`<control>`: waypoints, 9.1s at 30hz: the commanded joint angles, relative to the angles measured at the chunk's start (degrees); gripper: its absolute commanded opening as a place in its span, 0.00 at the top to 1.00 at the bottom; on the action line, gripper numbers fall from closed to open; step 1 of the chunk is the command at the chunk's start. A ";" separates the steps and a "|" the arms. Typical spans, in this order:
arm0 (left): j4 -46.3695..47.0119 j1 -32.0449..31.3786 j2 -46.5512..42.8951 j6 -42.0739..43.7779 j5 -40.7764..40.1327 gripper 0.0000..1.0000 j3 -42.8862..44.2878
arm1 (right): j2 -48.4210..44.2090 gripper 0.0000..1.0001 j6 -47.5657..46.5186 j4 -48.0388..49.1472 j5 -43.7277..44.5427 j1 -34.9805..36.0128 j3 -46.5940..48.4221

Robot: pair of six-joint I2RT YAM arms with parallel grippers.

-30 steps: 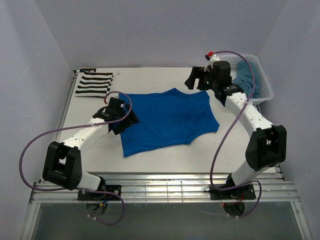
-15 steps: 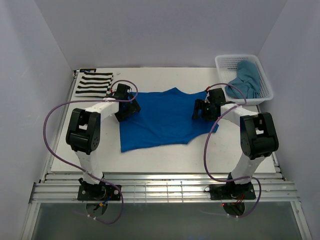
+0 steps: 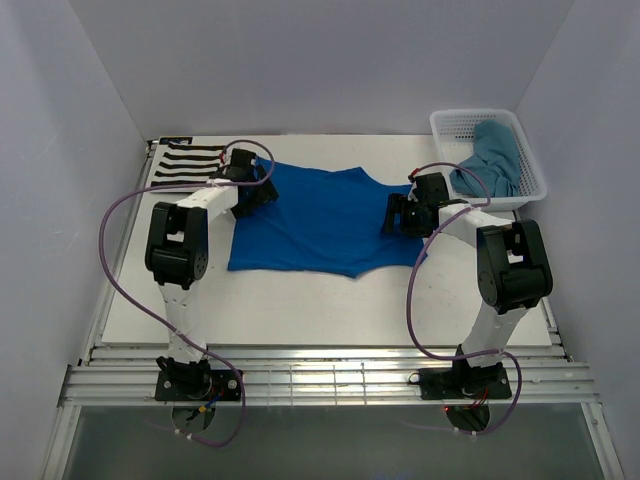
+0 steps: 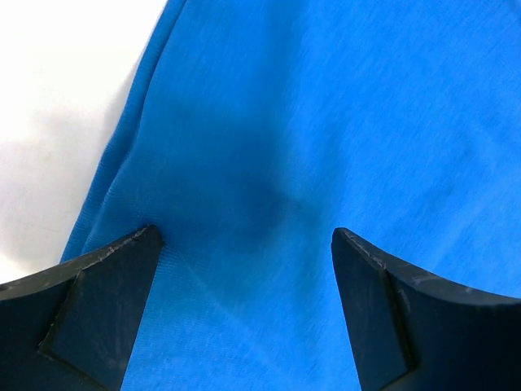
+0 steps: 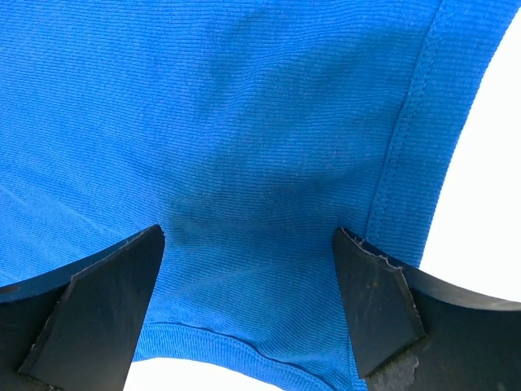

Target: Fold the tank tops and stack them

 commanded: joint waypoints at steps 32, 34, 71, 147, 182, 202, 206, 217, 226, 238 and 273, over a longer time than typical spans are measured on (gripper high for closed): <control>-15.35 1.11 -48.62 -16.71 -3.40 0.02 -46.30 | -28.41 0.10 11.91 2.24 -3.37 20.49 -22.36; -14.03 1.02 -47.82 -16.97 -3.49 0.05 -46.74 | -25.25 0.10 11.83 2.86 -3.37 21.54 -21.40; -5.33 1.38 -43.95 -15.83 1.96 1.00 -52.02 | -14.43 0.92 19.48 11.65 6.83 25.41 -23.41; -7.79 2.69 -25.68 -14.51 1.96 1.00 -22.41 | -11.88 0.92 4.01 -5.75 -3.80 15.57 -4.78; -12.79 4.27 -17.24 -19.17 -0.41 0.51 -15.46 | -3.10 0.92 -2.32 -4.25 -5.11 11.00 3.47; -15.96 1.56 -29.70 -16.71 2.13 0.02 -17.99 | -20.65 0.10 -2.51 -17.00 -3.45 9.59 -5.09; -15.26 -1.26 -31.56 -16.36 2.22 0.02 -22.04 | -27.77 0.10 -0.75 -17.18 -2.67 9.24 -13.98; -12.62 -4.51 -30.51 -15.30 3.37 0.02 -24.86 | -29.02 0.10 -1.79 -17.88 -0.99 4.85 -19.20; -12.71 -4.51 -27.79 -15.12 1.70 0.02 -23.63 | -21.37 0.10 -6.36 -17.27 -0.38 1.25 -13.23; -12.36 -4.51 -23.83 -15.30 0.47 0.02 -21.26 | -11.88 0.10 -7.68 -13.93 -2.66 -3.33 -6.72; -12.00 -4.51 -31.20 -17.59 1.87 0.02 -40.32 | -23.56 0.10 -0.74 -10.76 -1.87 -5.00 -29.56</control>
